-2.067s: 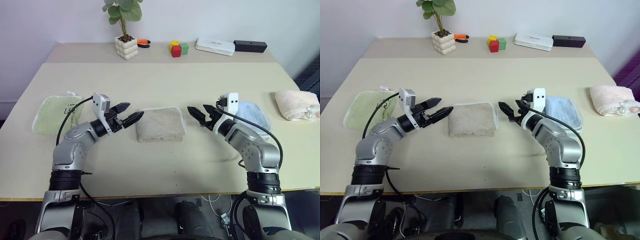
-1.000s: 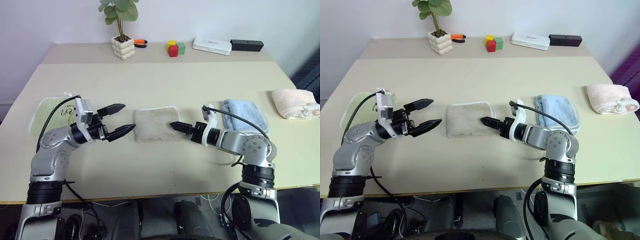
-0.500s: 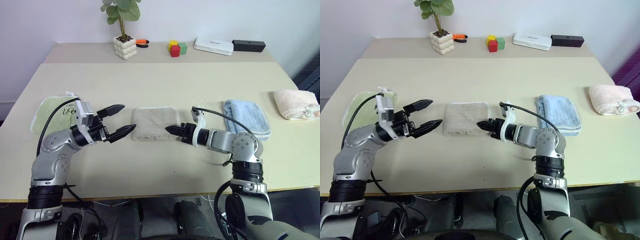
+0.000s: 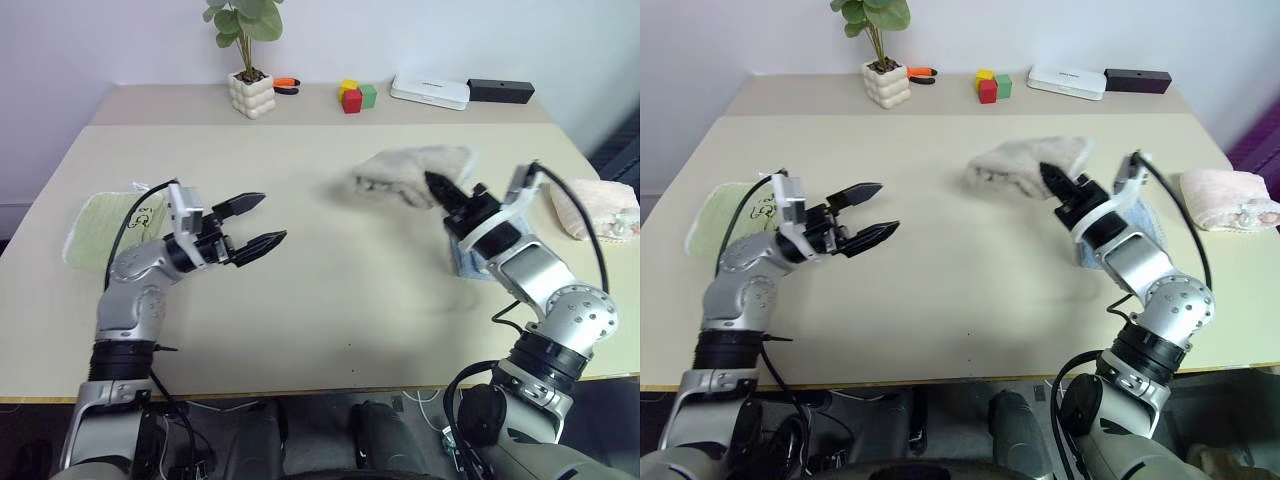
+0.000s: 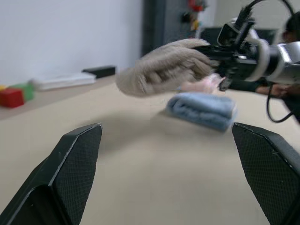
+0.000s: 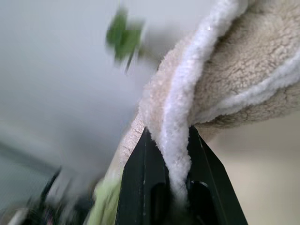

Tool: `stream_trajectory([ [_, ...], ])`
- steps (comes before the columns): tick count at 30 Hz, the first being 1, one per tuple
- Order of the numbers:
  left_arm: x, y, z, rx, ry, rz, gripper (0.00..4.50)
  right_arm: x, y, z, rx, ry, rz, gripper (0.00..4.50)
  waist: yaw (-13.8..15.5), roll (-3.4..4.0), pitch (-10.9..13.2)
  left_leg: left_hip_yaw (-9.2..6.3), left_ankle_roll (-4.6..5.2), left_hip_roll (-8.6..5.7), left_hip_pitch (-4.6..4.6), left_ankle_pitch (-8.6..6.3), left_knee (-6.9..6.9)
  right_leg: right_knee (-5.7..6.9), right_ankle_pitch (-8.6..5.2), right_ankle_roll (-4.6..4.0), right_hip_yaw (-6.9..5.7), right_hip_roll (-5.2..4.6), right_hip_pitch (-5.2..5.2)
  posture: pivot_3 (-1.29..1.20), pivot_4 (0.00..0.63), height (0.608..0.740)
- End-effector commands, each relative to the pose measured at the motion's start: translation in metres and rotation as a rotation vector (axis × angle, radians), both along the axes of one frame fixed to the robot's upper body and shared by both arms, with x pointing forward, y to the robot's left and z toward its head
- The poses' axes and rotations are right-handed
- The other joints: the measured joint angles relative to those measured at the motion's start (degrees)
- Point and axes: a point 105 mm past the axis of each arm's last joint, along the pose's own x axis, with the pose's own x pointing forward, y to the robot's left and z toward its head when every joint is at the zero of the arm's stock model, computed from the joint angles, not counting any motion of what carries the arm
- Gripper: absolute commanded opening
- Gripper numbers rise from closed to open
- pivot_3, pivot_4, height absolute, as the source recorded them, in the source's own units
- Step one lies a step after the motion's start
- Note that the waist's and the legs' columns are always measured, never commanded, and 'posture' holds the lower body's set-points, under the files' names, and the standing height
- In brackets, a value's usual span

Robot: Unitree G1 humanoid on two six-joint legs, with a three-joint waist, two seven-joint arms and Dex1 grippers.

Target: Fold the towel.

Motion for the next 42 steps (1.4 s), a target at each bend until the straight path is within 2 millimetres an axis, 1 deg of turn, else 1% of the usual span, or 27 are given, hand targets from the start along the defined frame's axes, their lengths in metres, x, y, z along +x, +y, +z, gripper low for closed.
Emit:
stream_trajectory([
  [1,0.004,-0.011,0.005,0.005,-0.047,-0.046,4.50,-0.021,-0.028,0.013,0.004,-0.057,-0.200,0.06,-0.1,0.00,0.0,-0.01,0.02,0.00,-0.01,-0.01,-0.02,-0.04,0.00,0.01,0.00,0.01,0.00,0.00,0.150,0.735],
  [2,0.005,-0.015,0.006,0.004,-0.053,-0.060,4.50,-0.026,-0.030,0.009,0.015,-0.047,-0.232,0.06,-0.2,0.00,0.0,-0.02,0.02,0.00,-0.01,-0.01,-0.03,-0.04,-0.01,0.03,0.00,0.01,-0.01,0.00,0.150,0.735],
  [3,0.006,-0.018,0.007,0.000,-0.053,-0.076,4.50,-0.030,-0.034,0.004,-0.013,-0.031,-0.290,0.06,-0.4,0.00,0.0,-0.01,0.02,0.00,-0.01,-0.01,-0.04,-0.04,-0.02,0.04,0.00,0.01,-0.02,0.00,0.150,0.735],
  [6,0.006,-0.023,0.009,-0.006,-0.058,-0.108,4.50,-0.039,-0.042,-0.011,0.029,0.030,-0.386,0.06,-0.6,0.03,0.0,-0.03,0.02,0.03,-0.01,-0.01,-0.06,0.00,-0.03,0.05,0.02,0.06,-0.04,0.00,0.150,0.735],
  [10,0.006,-0.024,0.006,0.015,-0.057,-0.120,4.50,-0.047,-0.039,-0.022,0.062,0.044,-0.466,0.06,-0.5,0.06,0.0,-0.03,0.02,0.03,-0.01,-0.01,-0.05,0.05,-0.03,0.05,0.06,0.08,-0.07,0.00,0.150,0.735],
  [12,0.005,-0.023,0.006,0.017,-0.053,-0.122,4.50,-0.048,-0.040,-0.029,0.033,0.062,-0.511,0.06,-0.4,0.07,0.0,-0.06,0.03,0.04,-0.01,-0.01,-0.04,0.05,-0.03,0.05,0.05,0.09,-0.07,0.00,0.150,0.735],
  [15,0.005,-0.022,0.008,0.006,-0.045,-0.122,4.50,-0.047,-0.040,-0.028,0.120,0.033,-0.501,0.06,-0.3,0.07,0.0,-0.02,0.02,0.02,-0.02,-0.01,-0.01,0.04,-0.03,0.05,0.06,0.04,-0.05,0.00,0.150,0.735],
  [17,0.004,-0.022,0.008,0.008,-0.047,-0.120,4.50,-0.045,-0.042,-0.024,0.090,0.014,-0.523,0.06,-0.2,0.07,0.0,-0.03,0.02,0.01,-0.02,-0.01,0.01,0.04,-0.03,0.04,0.05,0.04,-0.03,0.00,0.150,0.735],
  [19,0.002,-0.021,0.008,0.005,-0.045,-0.116,4.50,-0.043,-0.058,-0.017,0.029,-0.015,-0.618,0.06,-0.3,0.07,0.0,-0.03,0.02,0.01,-0.02,-0.01,0.02,0.04,-0.04,0.04,0.05,0.03,-0.02,0.00,0.150,0.735],
  [20,0.001,-0.021,0.008,0.005,-0.043,-0.113,4.50,-0.043,-0.064,-0.014,0.024,-0.031,-0.643,0.06,-0.3,0.07,0.0,-0.02,0.02,0.00,-0.01,-0.01,0.02,0.03,-0.04,0.03,0.06,0.02,-0.02,0.00,0.150,0.735],
  [21,0.000,-0.021,0.008,0.008,-0.044,-0.110,4.50,-0.043,-0.067,-0.013,0.025,-0.043,-0.656,0.06,-0.3,0.07,0.0,-0.02,0.02,-0.01,-0.01,-0.01,0.02,0.03,-0.04,0.03,0.06,0.02,-0.02,0.00,0.150,0.735],
  [22,-0.001,-0.020,0.007,0.007,-0.041,-0.107,4.50,-0.041,-0.067,-0.015,0.016,-0.033,-0.656,0.06,-0.2,0.07,0.0,-0.03,0.02,-0.01,-0.01,-0.01,0.01,0.03,-0.04,0.03,0.06,0.02,-0.03,0.00,0.150,0.735],
  [24,-0.003,-0.020,0.007,0.010,-0.040,-0.105,4.50,-0.039,-0.064,-0.024,0.005,-0.005,-0.646,0.06,-0.2,0.07,0.0,-0.06,0.02,0.01,-0.01,-0.01,-0.01,0.03,-0.04,0.04,0.03,0.04,-0.03,0.00,0.150,0.735],
  [26,-0.004,-0.020,0.007,0.009,-0.038,-0.102,4.50,-0.037,-0.060,-0.038,0.001,0.030,-0.640,0.06,-0.3,0.07,0.0,-0.07,0.03,0.03,-0.01,-0.01,-0.02,0.04,-0.04,0.04,0.03,0.07,-0.03,0.00,0.150,0.735],
  [28,-0.005,-0.020,0.007,0.009,-0.036,-0.098,4.50,-0.035,-0.053,-0.059,0.011,0.098,-0.625,0.06,-0.3,0.07,0.0,-0.06,0.03,0.03,-0.01,-0.01,-0.01,0.05,-0.04,0.04,0.04,0.07,-0.03,0.00,0.150,0.735],
  [31,-0.005,-0.018,0.007,0.009,-0.033,-0.092,4.50,-0.031,-0.032,-0.079,0.011,0.155,-0.561,0.06,-0.3,0.09,0.0,-0.05,0.03,0.02,-0.01,-0.01,0.01,0.06,-0.04,0.04,0.04,0.05,-0.03,0.00,0.150,0.735],
  [33,-0.005,-0.017,0.006,0.011,-0.032,-0.089,4.50,-0.029,-0.026,-0.090,0.009,0.198,-0.554,0.06,-0.3,0.09,0.0,-0.05,0.03,0.02,-0.01,-0.01,0.01,0.06,-0.04,0.04,0.04,0.05,-0.03,0.00,0.150,0.735],
  [35,-0.005,-0.017,0.007,0.009,-0.030,-0.084,4.50,-0.028,-0.021,-0.095,-0.007,0.214,-0.547,0.06,-0.3,0.09,0.0,-0.06,0.02,0.02,-0.01,-0.01,0.01,0.06,-0.04,0.04,0.04,0.05,-0.03,0.00,0.150,0.735],
  [37,-0.005,-0.016,0.007,0.011,-0.031,-0.079,4.50,-0.027,-0.020,-0.098,-0.009,0.234,-0.549,0.06,-0.3,0.09,0.0,-0.05,0.03,0.02,-0.01,-0.01,0.01,0.06,-0.04,0.03,0.04,0.04,-0.03,0.00,0.150,0.735],
  [42,-0.006,-0.015,0.006,0.010,-0.027,-0.069,4.50,-0.026,-0.022,-0.110,-0.126,0.301,-0.571,0.06,-0.3,0.08,0.0,-0.05,0.02,0.02,-0.01,-0.01,0.01,0.06,-0.04,0.03,0.04,0.04,-0.02,0.00,0.150,0.735],
])
